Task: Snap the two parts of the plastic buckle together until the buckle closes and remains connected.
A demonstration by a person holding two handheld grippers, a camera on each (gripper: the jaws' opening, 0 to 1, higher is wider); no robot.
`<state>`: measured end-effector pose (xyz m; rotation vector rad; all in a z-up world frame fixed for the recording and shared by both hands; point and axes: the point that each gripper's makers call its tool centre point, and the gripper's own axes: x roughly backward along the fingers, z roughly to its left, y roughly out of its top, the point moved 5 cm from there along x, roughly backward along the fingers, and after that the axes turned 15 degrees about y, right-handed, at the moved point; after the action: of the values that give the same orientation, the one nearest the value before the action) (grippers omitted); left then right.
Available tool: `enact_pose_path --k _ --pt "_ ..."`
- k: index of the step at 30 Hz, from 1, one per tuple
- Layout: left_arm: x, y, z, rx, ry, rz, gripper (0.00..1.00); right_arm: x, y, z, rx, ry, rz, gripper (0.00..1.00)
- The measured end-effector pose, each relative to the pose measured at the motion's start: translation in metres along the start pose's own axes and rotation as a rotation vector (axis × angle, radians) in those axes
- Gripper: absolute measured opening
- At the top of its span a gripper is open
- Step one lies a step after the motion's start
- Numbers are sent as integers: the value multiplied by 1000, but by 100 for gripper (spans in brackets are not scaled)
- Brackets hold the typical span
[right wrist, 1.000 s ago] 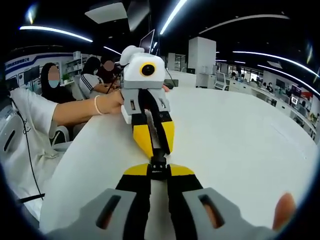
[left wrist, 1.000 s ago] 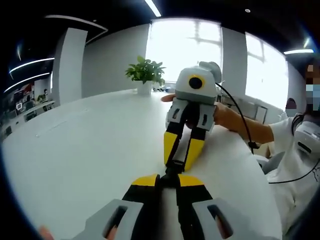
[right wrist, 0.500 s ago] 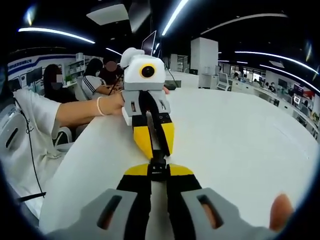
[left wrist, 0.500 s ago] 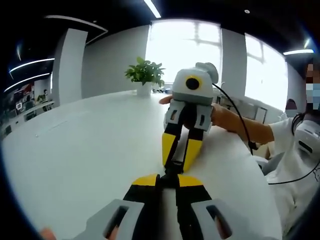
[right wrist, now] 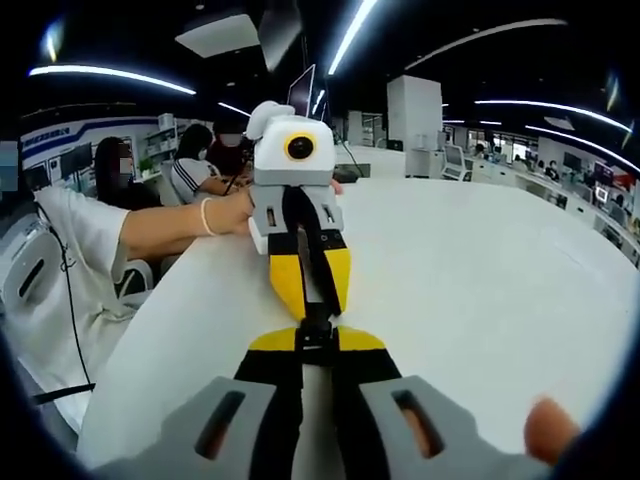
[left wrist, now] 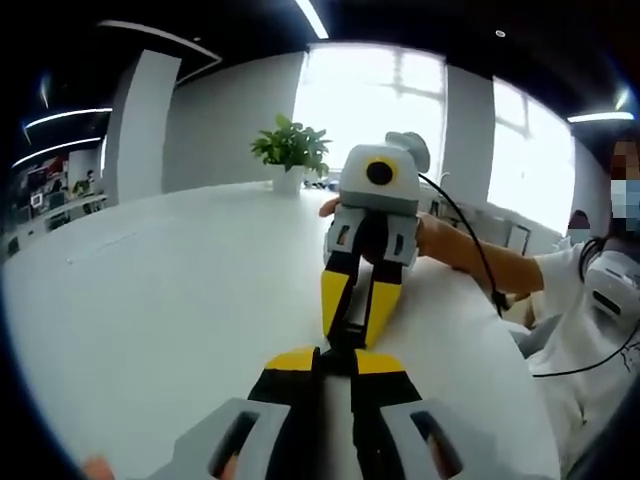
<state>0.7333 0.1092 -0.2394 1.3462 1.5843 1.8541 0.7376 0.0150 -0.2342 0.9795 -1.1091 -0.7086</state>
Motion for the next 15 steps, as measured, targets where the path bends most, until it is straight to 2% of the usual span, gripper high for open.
enact_pose_path --k 8,9,11,12,15 --pt "1 0 -2 22 5 -3 8 1 0 -3 4 -22 -9 8" --pt "0 2 5 7 77 -21 8 2 0 -7 -17 -75 -26 8" --pt "1 2 2 50 34 -10 10 3 1 -5 -71 -41 -36 10" --pt "2 2 -2 83 -12 -4 10 2 1 -1 -98 5 -45 10" --pt "2 3 1 48 -8 -9 11 4 1 -3 -63 9 -47 12"
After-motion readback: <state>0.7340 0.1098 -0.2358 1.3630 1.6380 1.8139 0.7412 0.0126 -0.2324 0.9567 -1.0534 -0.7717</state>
